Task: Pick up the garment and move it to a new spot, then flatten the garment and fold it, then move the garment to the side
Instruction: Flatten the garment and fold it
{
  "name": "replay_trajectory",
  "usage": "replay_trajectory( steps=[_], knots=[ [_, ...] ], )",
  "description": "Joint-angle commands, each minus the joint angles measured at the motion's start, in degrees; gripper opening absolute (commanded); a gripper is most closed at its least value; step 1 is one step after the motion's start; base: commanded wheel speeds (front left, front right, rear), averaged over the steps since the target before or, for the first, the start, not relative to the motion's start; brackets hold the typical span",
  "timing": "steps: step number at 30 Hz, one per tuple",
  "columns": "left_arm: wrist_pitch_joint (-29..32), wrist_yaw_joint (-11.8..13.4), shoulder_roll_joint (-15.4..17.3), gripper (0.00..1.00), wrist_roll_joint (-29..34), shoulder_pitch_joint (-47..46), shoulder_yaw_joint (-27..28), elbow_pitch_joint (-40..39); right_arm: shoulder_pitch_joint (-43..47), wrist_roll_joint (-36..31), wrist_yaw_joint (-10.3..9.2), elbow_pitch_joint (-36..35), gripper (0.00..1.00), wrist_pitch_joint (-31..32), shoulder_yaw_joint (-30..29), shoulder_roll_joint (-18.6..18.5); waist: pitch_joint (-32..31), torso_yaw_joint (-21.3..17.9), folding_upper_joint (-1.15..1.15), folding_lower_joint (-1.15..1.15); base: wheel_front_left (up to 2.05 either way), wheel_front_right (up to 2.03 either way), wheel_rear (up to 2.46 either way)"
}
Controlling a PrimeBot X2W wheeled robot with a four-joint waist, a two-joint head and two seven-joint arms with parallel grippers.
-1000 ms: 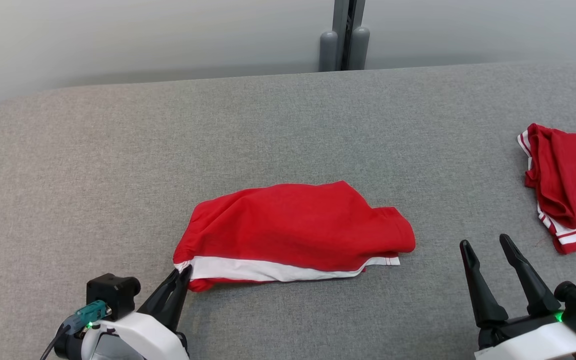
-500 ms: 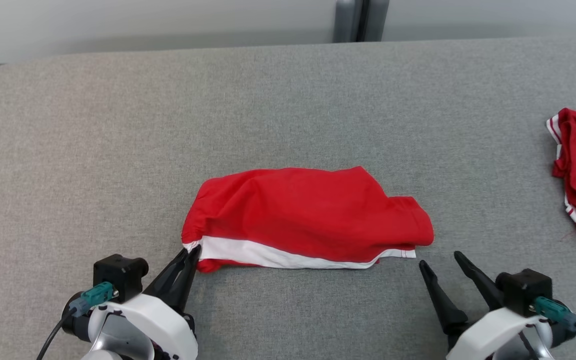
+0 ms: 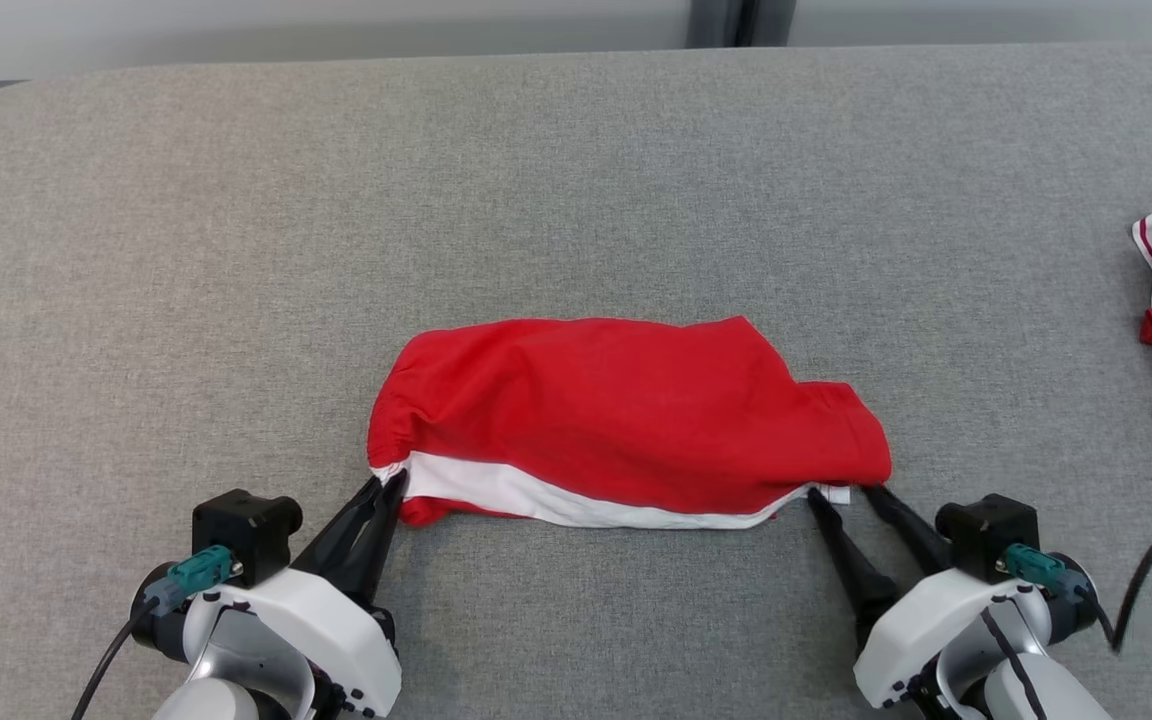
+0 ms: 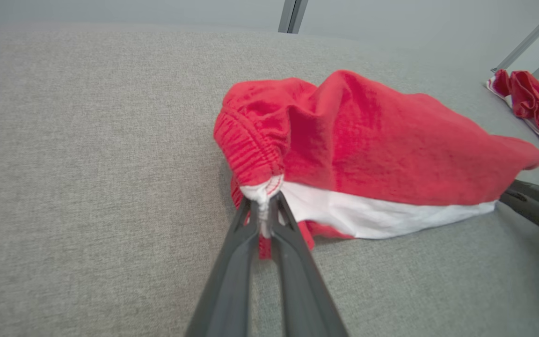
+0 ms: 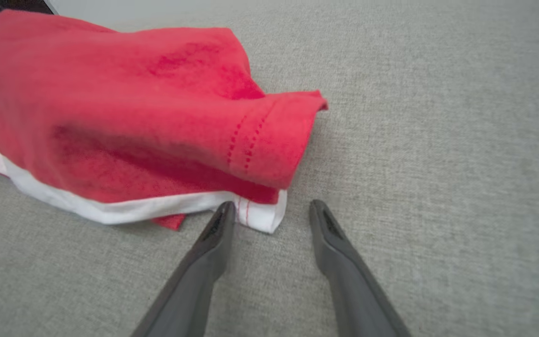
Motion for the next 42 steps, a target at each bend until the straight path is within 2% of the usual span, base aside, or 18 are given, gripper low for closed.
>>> replay_trajectory(
  steps=[1, 5, 9, 16, 23, 34, 42],
  knots=[
    [-0.5, -0.2, 0.0, 0.0, -0.2, -0.9, 0.1, 0.1, -0.6, 0.5, 0.02, 1.2, 0.0, -0.2, 0.5, -0.1, 0.0, 0.0, 0.0, 0.0, 0.0, 0.0, 0.0],
    [-1.1, -0.3, -0.1, 0.0, -0.2, -1.1, -0.1, 0.2, -1.6, 2.1, 0.02, 3.0, 0.0, -1.0, 1.9, -0.4, -0.1, 0.2, 0.0, 0.0, 0.0, 0.0, 0.0],
    [-1.8, -0.2, 0.3, 0.0, 0.2, -1.5, 0.1, -0.3, -1.7, 3.6, 0.02, 1.3, 0.0, -2.0, 1.9, -1.5, -0.2, 0.1, 0.0, 0.0, 0.0, 0.0, 0.0],
    [-1.6, 0.0, 2.2, 0.0, 1.8, -2.7, 0.3, -3.2, 0.0, 4.7, 0.02, -8.2, 0.0, -0.7, 0.5, -3.3, -1.5, -1.1, 0.0, 0.0, 0.0, 0.0, 0.0],
    [0.0, 0.3, 5.1, 0.0, 3.2, -5.5, 1.5, -7.4, -0.1, 3.9, 0.02, -20.1, 0.0, 2.1, -4.0, -4.8, -2.6, -2.2, 0.0, 0.0, 0.0, 0.0, 0.0],
    [2.5, -0.5, 7.7, 0.0, 4.3, -16.3, 4.1, -13.4, -9.5, 2.1, 0.02, -32.4, 0.0, 5.7, -10.8, -7.1, -5.4, -2.7, 0.0, 0.0, 0.0, 0.0, 0.0],
    [2.8, -0.3, 6.9, 0.0, 4.1, -24.6, 5.8, -14.8, -16.7, 3.8, 0.02, -33.6, 0.0, 7.9, -12.3, -8.2, -6.6, -3.7, 0.0, 0.0, 0.0, 0.0, 0.0]
  ],
)
